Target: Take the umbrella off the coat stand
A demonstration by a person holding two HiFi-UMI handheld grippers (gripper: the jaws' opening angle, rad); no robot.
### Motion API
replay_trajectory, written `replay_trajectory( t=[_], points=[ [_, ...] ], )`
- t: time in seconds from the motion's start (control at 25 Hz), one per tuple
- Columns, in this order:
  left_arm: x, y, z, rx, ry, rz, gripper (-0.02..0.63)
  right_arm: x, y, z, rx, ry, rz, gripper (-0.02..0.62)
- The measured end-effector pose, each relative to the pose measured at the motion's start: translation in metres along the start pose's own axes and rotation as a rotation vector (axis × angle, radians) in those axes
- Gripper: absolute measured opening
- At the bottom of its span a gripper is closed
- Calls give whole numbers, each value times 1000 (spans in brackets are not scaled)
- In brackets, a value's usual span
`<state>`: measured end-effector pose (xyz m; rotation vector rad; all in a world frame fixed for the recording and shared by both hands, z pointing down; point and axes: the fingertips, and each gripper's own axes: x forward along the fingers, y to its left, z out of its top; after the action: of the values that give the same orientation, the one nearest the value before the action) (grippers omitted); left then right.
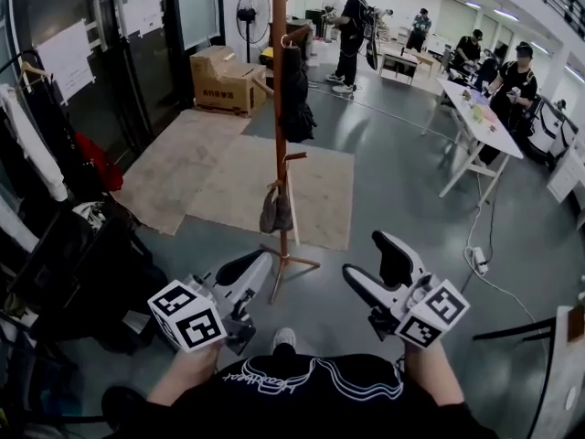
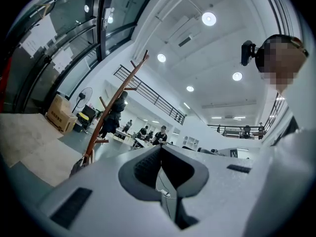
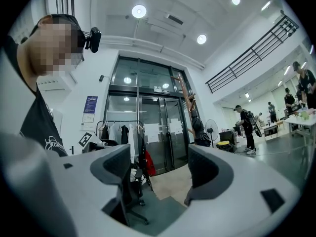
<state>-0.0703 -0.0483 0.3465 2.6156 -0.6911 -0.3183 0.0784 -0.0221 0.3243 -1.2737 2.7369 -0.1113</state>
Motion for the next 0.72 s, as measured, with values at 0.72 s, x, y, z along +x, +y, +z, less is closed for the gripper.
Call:
replay_trajectory(
  t=[0.72],
  points=[
    [104,175,66,-22,29,21,5,175,-145,-5,23,49,-32,376]
  ],
)
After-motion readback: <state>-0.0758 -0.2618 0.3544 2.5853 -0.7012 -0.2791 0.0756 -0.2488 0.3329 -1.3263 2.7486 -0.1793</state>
